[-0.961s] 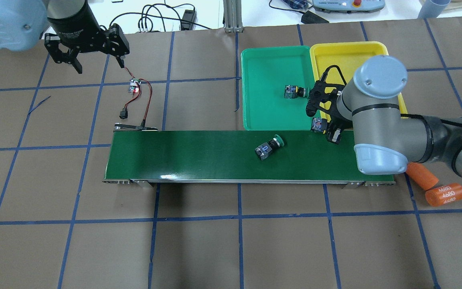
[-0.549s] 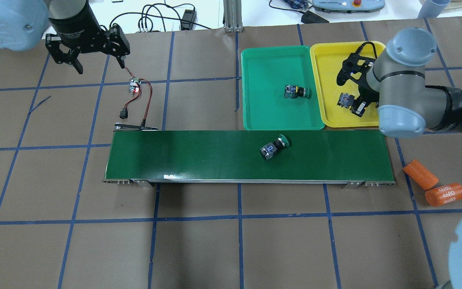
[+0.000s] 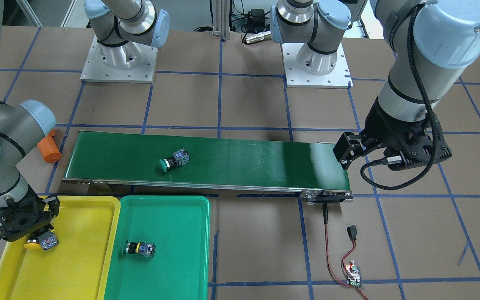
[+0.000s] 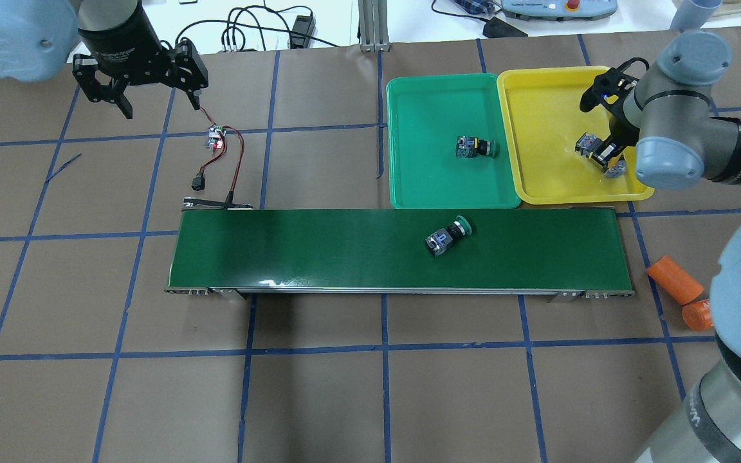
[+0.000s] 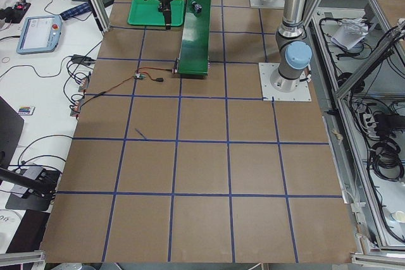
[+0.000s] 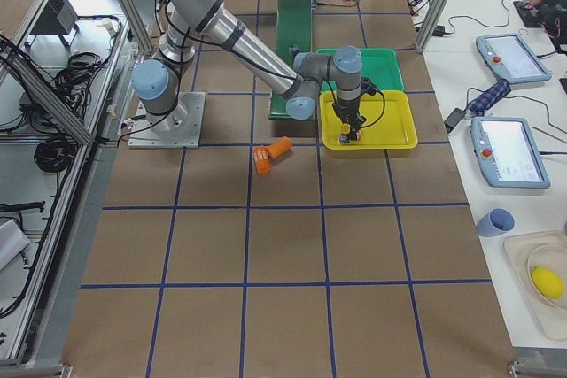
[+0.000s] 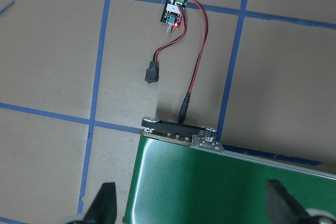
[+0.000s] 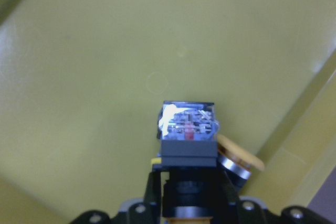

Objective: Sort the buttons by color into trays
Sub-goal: 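Carry the yellow-capped button into the yellow tray and release it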

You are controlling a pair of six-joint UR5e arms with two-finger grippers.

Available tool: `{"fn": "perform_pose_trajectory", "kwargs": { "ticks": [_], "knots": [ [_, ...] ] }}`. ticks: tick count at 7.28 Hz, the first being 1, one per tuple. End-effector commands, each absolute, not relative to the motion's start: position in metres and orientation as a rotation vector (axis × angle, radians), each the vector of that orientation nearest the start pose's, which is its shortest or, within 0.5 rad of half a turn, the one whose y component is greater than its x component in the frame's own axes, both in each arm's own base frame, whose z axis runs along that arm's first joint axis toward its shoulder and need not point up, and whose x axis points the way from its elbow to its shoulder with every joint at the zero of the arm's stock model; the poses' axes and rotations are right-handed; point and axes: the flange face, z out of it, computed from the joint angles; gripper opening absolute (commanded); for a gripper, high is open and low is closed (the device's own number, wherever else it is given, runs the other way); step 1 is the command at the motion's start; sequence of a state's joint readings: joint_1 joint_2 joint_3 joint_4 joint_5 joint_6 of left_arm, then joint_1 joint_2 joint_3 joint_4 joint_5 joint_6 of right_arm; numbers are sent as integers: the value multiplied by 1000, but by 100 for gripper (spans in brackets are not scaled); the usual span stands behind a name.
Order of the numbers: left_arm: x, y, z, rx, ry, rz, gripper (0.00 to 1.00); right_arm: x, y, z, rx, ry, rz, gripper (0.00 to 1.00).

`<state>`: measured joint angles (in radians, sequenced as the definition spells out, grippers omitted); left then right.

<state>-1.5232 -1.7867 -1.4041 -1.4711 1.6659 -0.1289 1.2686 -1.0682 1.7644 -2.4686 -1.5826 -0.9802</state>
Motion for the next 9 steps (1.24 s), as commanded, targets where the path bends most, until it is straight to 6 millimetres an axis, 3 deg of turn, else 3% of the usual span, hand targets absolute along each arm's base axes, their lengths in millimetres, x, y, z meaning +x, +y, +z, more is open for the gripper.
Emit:
{"fn": "perform_pose_trajectory", "kwargs": {
  "ticks": [1,2,4,6,7,9],
  "knots": [
    [-96,-592,466,-272,3035,-88,100,-58,-632,220,-1076,3082,-257,100],
    [-96,-592,466,-272,3035,-88,100,-51,-621,245,-1091,3059,-229,100],
    [-96,-591,467,-272,3035,-90,100,-34,-580,292,-1144,2997,-191,100],
    [-96,-592,465,-270,3037,-85,100,-7,-515,292,-1239,2900,-206,100],
    [-96,-592,465,-270,3036,-85,100,4,-485,296,-1544,2763,-211,100],
    [-96,-592,465,-270,3036,-83,100,18,-467,279,-1711,2642,-164,100]
  ]
}}
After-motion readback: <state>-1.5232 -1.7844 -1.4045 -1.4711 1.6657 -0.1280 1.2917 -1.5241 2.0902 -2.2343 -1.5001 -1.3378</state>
